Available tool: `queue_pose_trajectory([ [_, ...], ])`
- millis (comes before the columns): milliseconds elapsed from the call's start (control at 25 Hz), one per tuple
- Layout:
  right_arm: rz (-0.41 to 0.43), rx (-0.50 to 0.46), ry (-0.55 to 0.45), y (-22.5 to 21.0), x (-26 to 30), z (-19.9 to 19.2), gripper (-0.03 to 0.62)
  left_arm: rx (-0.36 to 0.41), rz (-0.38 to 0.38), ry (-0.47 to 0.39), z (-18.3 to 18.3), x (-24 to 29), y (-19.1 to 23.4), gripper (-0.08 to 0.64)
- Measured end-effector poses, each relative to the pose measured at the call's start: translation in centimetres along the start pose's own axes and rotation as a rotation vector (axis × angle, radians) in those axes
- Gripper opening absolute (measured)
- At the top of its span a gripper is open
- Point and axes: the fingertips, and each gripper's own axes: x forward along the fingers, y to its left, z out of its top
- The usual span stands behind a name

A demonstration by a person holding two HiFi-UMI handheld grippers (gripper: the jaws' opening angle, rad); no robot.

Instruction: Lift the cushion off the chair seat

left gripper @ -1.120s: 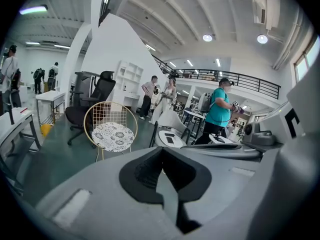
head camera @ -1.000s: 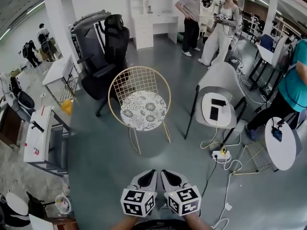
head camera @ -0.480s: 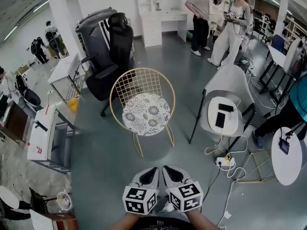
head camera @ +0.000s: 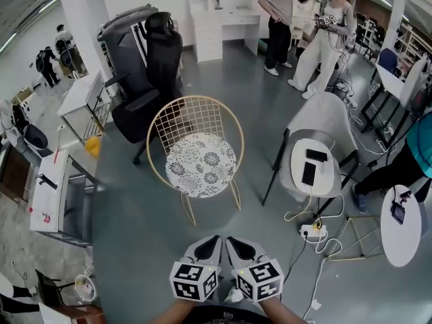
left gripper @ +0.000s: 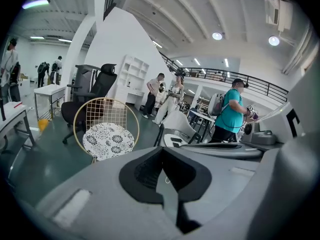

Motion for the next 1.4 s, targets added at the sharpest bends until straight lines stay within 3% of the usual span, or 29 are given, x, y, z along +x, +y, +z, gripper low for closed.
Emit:
queue_pose_trajectory([
  [360, -0.042, -0.001, 0.022, -3.1, 8.2, 2.9, -0.005, -0.046, -0.047, 0.016, 2.9, 6.0, 6.4, -0.002],
  [600, -0.044, -0.015, 0.043, -3.0, 14.7, 5.6, -0.005, -0.161, -0.072, -0.006, 5.6, 8.3, 12.0, -0.002],
  [800, -0.034, -0.041, 0.062, -3.0, 18.2, 7.3, -0.005, -0.201, -0.073, -0.022, 6.9, 9.9, 15.4, -0.002],
  [1120, 0.012, -0.098, 0.106, -3.5, 21.6, 7.9, -0.003, -0.306, -0.056, -0.017, 5.7, 12.0, 18.0, -0.002],
  [1400, 0.098, -0.139, 0.189, -7.2, 24.9, 5.9, -0.003, -0.495, -0.009, 0.008, 1.9, 16.6, 20.0, 0.000],
])
